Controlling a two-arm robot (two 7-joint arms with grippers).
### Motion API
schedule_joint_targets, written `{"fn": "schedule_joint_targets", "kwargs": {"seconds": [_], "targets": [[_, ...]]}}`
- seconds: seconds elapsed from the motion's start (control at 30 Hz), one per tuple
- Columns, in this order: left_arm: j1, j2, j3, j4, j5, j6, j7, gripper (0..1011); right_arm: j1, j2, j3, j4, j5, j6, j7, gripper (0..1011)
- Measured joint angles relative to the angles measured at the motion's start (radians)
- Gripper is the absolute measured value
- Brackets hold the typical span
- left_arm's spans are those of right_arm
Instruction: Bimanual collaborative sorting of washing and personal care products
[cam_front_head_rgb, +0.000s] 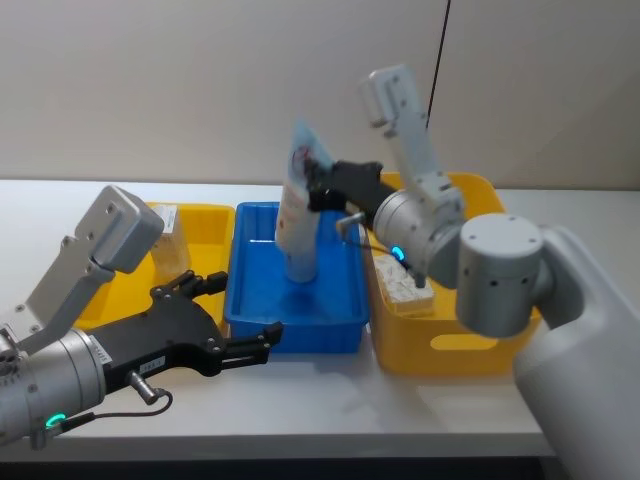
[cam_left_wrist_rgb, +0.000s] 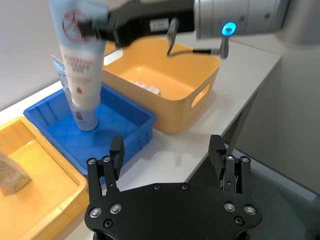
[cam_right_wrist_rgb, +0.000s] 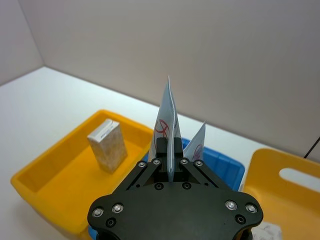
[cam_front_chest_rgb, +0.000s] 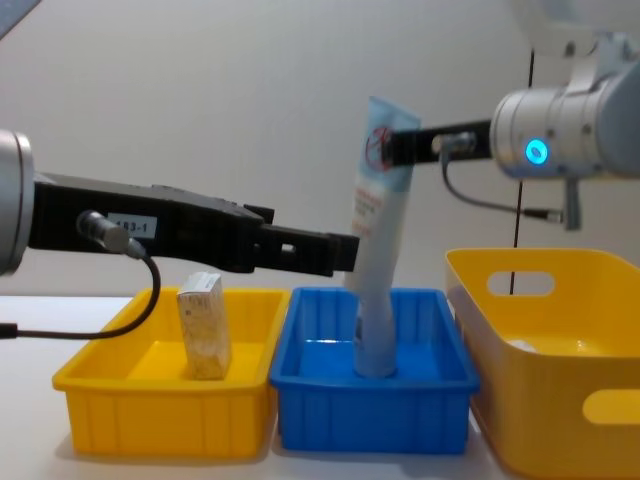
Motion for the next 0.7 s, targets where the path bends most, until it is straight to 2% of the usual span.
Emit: {"fn": "schedule_joint_targets", "kwargs": {"seconds": [0.43, 0.7], "targets": [[0.000, 0.000, 0.000, 0.000, 0.000, 0.000, 0.000, 1001, -0.015, 0.032, 0.089, -0.125, 0.024, -0.007, -0.001, 35], [0.000, 0.000, 0.000, 0.000, 0.000, 0.000, 0.000, 1001, -0.027, 0.050, 0.129, -0.167, 0.025, 0.001, -0.014, 35]]}}
